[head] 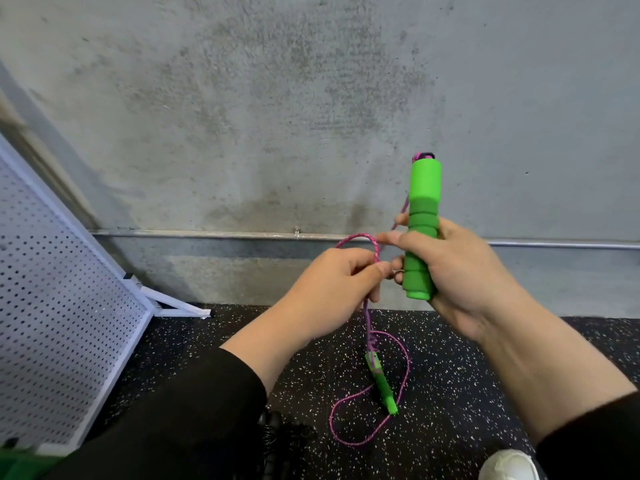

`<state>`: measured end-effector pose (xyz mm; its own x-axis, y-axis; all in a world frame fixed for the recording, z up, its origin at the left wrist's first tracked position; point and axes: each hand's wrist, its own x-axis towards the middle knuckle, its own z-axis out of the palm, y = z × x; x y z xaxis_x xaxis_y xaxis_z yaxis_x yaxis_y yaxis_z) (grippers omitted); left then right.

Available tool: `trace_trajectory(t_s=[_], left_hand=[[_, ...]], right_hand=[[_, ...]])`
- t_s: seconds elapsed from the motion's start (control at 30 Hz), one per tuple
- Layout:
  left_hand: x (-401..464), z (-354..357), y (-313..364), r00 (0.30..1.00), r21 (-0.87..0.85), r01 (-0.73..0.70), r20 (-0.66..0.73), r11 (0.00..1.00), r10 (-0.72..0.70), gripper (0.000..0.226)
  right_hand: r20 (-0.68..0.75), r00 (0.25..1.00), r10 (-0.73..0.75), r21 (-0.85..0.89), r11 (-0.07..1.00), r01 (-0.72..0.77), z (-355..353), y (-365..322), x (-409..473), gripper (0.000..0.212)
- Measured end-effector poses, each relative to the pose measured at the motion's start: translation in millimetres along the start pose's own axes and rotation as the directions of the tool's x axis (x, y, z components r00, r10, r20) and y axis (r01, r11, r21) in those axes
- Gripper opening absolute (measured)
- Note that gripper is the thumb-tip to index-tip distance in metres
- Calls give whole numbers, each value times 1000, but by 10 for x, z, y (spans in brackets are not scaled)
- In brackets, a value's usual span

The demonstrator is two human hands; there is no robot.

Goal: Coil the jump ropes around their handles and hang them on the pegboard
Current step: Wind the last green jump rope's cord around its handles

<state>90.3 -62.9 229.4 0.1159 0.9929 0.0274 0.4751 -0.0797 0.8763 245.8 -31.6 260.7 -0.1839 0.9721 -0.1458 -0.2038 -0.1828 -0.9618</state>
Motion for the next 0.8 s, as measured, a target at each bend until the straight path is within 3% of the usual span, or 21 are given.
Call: trace_trajectory(t_s=[0.1, 0.23, 0.43, 0.53, 0.63, 0.73, 0.8], left_hand=[[-4, -37, -3, 999, -13, 10, 40, 1000, -9, 27], [-37, -48, -18, 996, 72, 31, 78, 997, -36, 35], [-32, -36, -17, 993, 71, 40, 105, 997, -47, 35], [-41, -29, -13, 983, 51, 63, 167, 997, -71, 29], [-37, -37, -74, 966, 148, 81, 231, 986, -115, 27], [-34, -55, -141, 957, 277, 101, 235, 956, -169, 21], [-25, -60, -144, 968, 299, 96, 192, 949, -158, 21]], right_hand=[[-9, 1000, 25, -106, 994, -26, -36, 16, 6, 19], [77, 997, 21, -188, 982, -6, -26, 31, 0, 23], [71, 997, -7, -201, 979, 21, 24, 5, -19, 25], [-23, 993, -116, -92, 989, 113, 1, -62, 23, 27], [-180, 967, -178, 58, 980, 191, -133, -173, 110, 30], [-307, 939, -155, 196, 955, 221, -307, -242, 161, 30], [-311, 943, -116, 213, 959, 188, -343, -224, 162, 28]])
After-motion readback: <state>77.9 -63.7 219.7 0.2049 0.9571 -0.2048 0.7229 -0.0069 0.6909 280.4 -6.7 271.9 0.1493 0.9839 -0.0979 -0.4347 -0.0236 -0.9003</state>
